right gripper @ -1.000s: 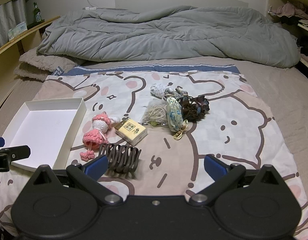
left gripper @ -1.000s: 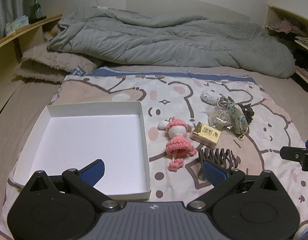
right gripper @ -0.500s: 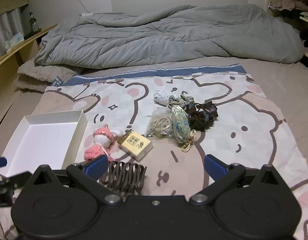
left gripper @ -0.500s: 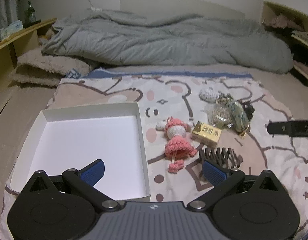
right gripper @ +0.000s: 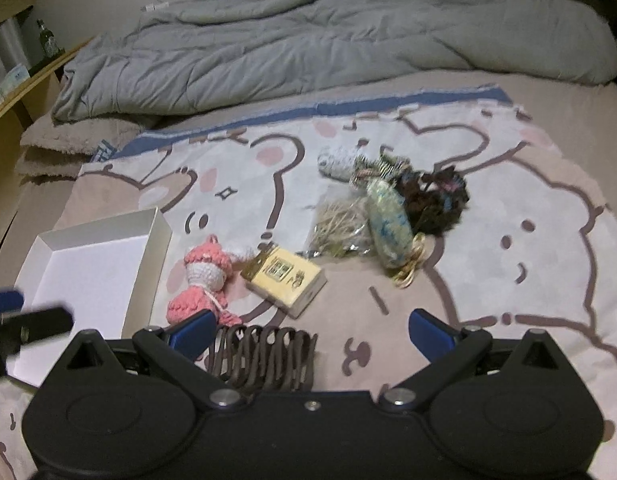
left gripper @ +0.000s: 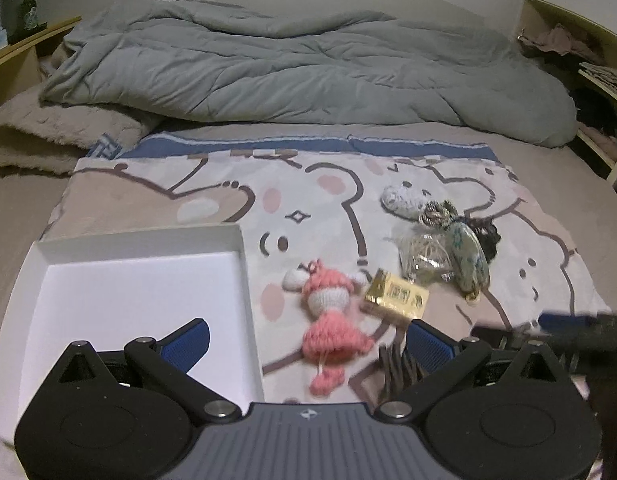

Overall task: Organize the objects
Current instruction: 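Grasp the pink crocheted doll with the left tool while the right tool grasps the brown claw clip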

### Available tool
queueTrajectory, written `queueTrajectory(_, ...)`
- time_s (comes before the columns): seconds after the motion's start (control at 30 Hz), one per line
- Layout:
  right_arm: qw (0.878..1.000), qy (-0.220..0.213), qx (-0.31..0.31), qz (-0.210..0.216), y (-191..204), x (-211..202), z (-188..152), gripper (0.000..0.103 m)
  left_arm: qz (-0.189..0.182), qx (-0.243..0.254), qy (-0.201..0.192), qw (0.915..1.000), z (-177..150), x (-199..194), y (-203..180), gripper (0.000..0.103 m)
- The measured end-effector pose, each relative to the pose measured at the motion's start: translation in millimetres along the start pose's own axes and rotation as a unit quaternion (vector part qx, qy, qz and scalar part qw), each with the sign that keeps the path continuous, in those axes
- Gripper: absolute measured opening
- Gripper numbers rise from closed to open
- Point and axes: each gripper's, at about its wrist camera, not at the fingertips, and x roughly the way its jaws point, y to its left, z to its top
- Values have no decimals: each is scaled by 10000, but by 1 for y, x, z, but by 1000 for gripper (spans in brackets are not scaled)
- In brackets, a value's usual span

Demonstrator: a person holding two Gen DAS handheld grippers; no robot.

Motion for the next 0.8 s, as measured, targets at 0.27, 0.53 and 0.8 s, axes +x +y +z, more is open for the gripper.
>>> queueTrajectory(0.27,9993,292,-218,41,23,33,-10,103,-367,-167,277,9988,16,49,-3,103)
queueTrajectory(0.53,9978,542,-373,123,39,59,-16,103,-601,-225,732,9952,20,97,-4,97)
queueTrajectory(0.8,9951,878,-434,114,40,86,-19,103,-730,-423,1252,9885,16,145,-1,87)
